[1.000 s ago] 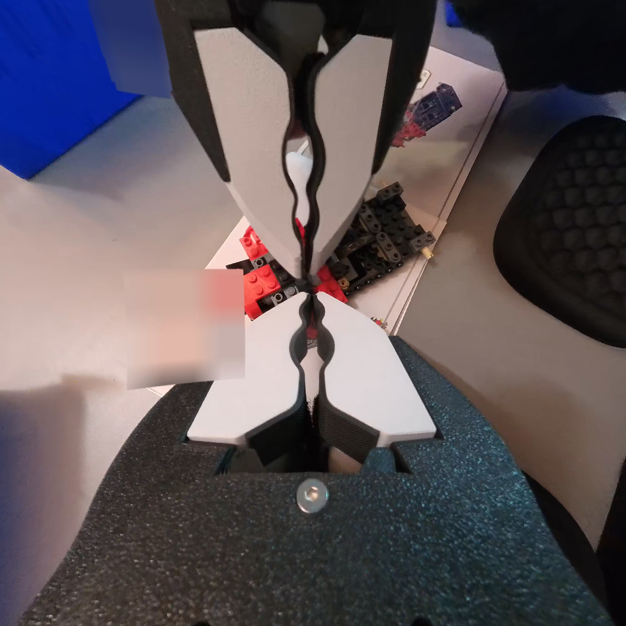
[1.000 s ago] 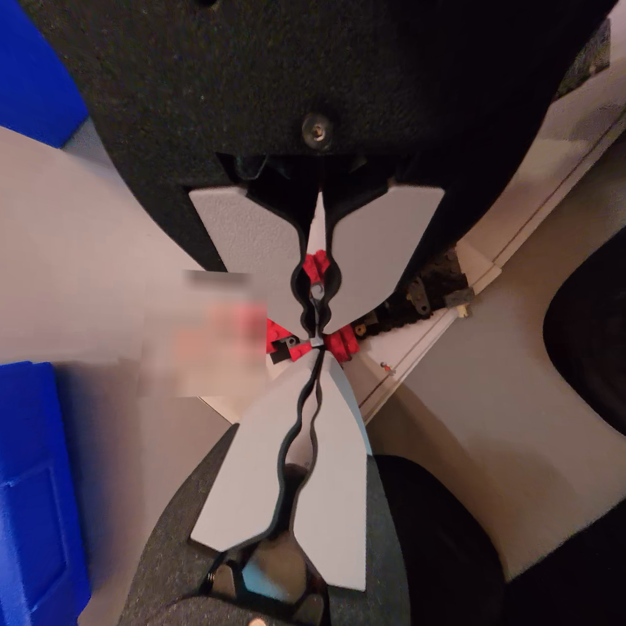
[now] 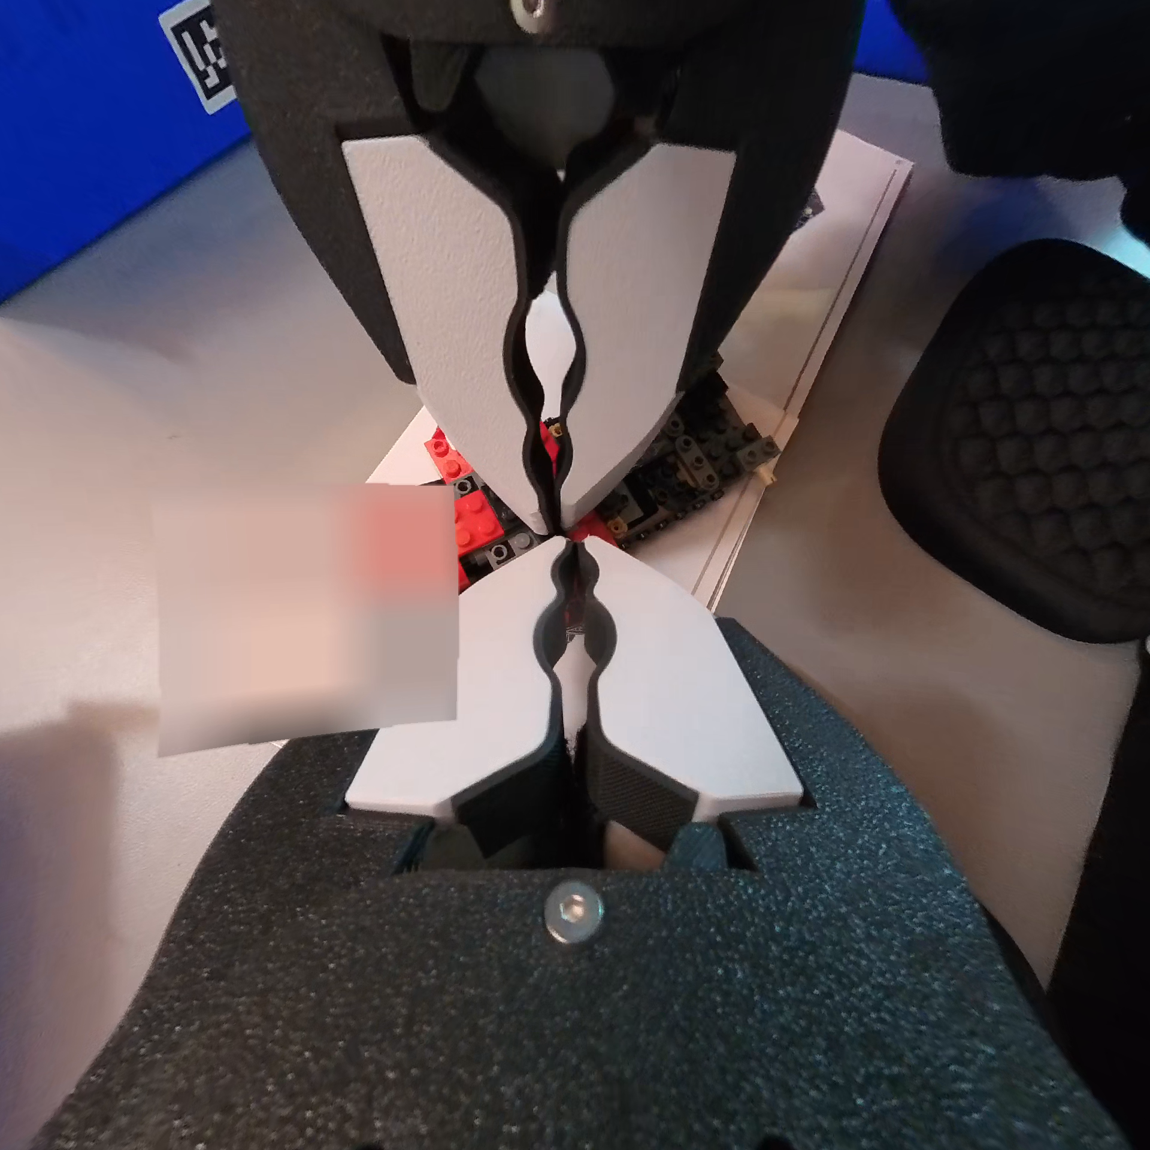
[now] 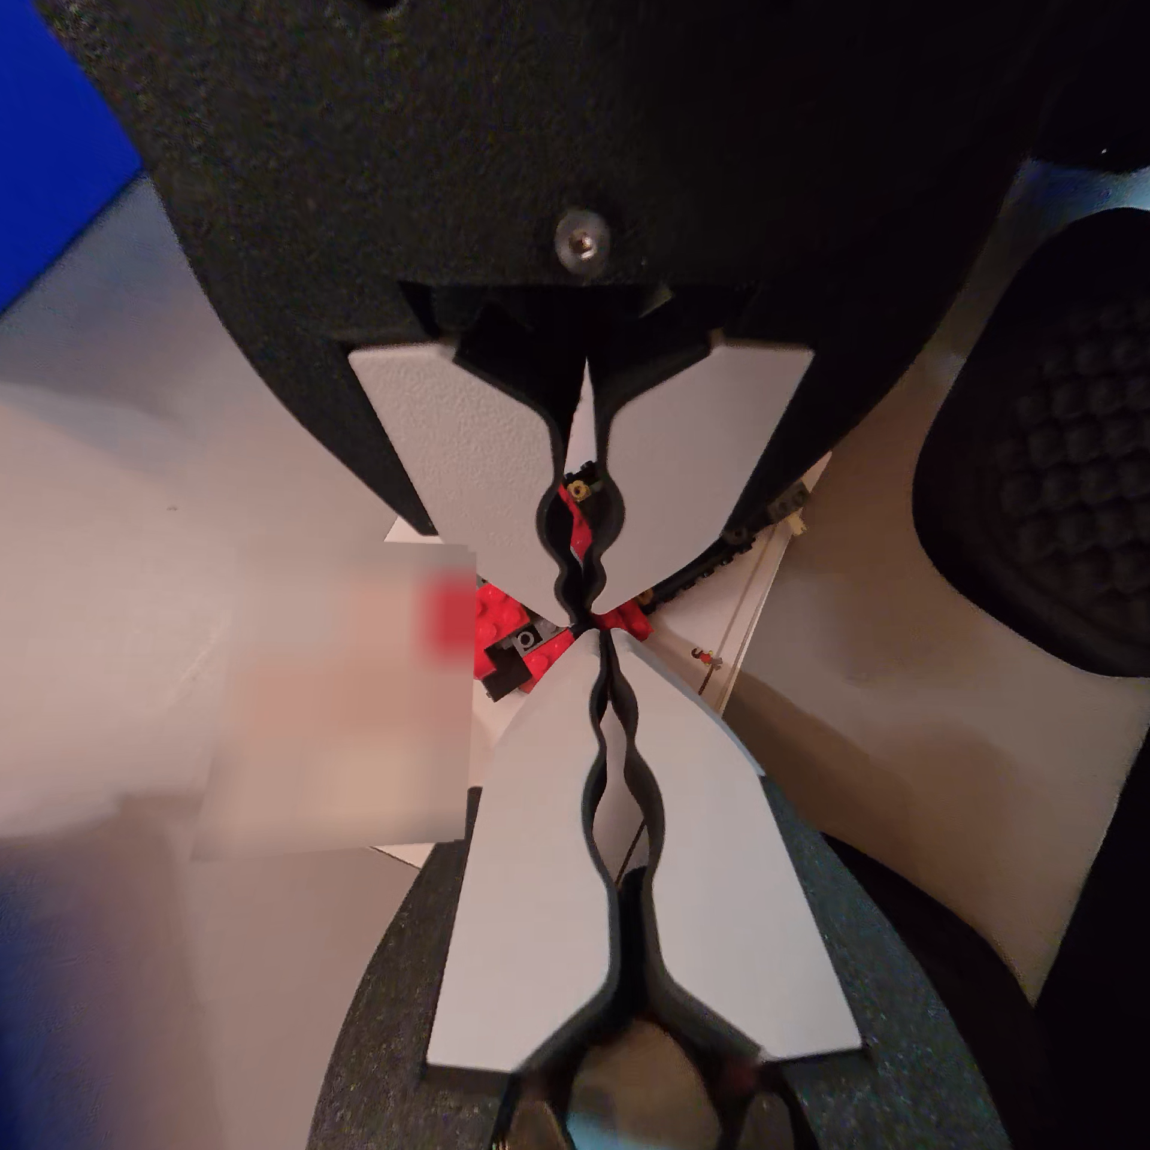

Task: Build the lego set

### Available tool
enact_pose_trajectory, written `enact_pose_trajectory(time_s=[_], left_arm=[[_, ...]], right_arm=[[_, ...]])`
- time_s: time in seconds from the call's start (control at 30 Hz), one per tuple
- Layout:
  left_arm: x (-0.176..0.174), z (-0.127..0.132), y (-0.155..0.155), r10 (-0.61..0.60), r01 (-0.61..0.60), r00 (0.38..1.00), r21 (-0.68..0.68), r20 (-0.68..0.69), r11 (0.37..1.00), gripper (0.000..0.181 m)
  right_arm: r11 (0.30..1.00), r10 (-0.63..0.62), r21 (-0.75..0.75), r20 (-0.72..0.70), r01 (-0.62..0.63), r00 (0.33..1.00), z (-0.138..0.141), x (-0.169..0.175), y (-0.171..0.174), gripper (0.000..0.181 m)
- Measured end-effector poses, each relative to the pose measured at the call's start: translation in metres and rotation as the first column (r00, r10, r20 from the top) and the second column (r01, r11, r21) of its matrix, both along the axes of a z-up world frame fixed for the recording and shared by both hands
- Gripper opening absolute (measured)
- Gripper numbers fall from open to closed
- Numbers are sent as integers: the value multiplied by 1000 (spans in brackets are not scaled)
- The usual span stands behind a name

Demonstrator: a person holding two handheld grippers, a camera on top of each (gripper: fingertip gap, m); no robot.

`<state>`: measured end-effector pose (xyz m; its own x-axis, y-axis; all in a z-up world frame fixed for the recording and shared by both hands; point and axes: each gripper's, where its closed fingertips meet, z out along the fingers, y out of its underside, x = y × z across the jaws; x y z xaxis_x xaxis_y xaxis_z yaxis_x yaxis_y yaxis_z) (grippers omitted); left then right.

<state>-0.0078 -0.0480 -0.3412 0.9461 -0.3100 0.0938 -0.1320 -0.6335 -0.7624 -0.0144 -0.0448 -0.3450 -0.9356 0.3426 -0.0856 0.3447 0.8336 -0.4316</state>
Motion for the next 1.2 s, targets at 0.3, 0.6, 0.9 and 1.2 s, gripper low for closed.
enact_pose_trajectory(time_s=[0.3,0.6,0.9,1.2], left_arm=[[-7,10,-9,23,-24,1000,31,17,999,0],[-12,7,-16,43,-41,998,42,-53,998,2],[-9,0,-15,24,-22,996,19,-83,1000,4],[-10,1,-15,32,-30,997,29,-74,999,7]], right_arm=[[998,7,-57,-59,-10,998,1,-2,-3,0],[999,47,-16,-108,-49,993,3,-4,0,7],[998,57,-10,-131,-59,990,3,-5,0,5],[991,125,-16,-220,-132,967,3,-1,-4,15]])
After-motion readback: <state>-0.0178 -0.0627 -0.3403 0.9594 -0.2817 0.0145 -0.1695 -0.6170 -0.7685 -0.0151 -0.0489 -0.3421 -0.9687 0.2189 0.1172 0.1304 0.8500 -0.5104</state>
